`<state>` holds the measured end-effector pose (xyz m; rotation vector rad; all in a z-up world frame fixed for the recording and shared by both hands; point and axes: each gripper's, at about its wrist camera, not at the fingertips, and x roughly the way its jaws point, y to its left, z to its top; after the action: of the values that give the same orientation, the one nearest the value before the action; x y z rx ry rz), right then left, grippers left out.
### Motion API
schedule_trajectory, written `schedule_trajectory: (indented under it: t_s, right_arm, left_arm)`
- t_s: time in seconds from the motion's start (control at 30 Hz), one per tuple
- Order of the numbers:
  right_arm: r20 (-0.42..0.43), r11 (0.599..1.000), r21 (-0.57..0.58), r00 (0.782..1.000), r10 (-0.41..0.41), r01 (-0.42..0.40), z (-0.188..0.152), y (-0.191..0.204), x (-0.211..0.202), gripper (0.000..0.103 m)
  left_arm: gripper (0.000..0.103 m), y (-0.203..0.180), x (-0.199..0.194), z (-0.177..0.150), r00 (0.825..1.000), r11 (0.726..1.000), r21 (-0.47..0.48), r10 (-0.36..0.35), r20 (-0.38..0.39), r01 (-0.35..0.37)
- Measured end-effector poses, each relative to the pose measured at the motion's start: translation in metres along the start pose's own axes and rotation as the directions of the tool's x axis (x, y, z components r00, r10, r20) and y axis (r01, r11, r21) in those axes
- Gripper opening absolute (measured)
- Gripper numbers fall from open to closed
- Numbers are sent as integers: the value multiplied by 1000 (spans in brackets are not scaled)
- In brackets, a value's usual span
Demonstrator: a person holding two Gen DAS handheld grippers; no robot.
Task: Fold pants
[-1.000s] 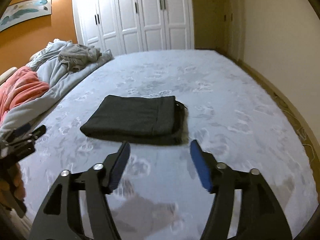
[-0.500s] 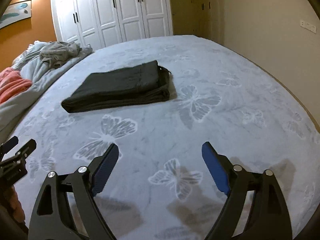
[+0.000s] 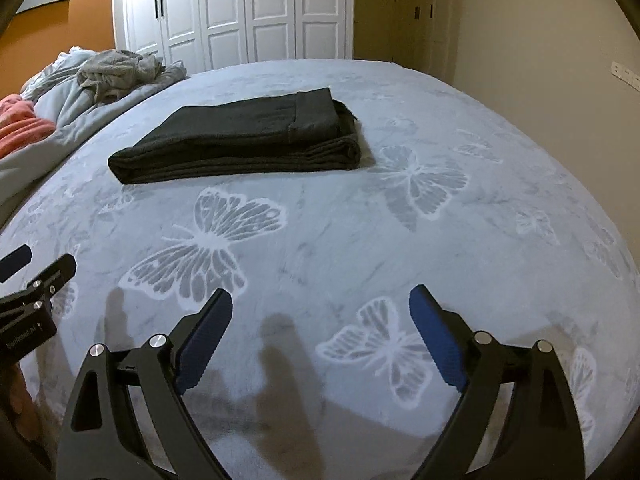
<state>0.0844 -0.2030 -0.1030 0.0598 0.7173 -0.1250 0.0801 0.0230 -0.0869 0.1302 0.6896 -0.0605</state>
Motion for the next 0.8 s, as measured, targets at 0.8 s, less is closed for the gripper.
schedule_trajectory:
  t_s: [0.8]
  right_arm:
    - [-24, 1000, -29, 1000, -5, 4, -5, 11, 2, 91]
  left_arm:
    - [87, 3, 7, -2, 999, 1000, -14, 16, -39, -16]
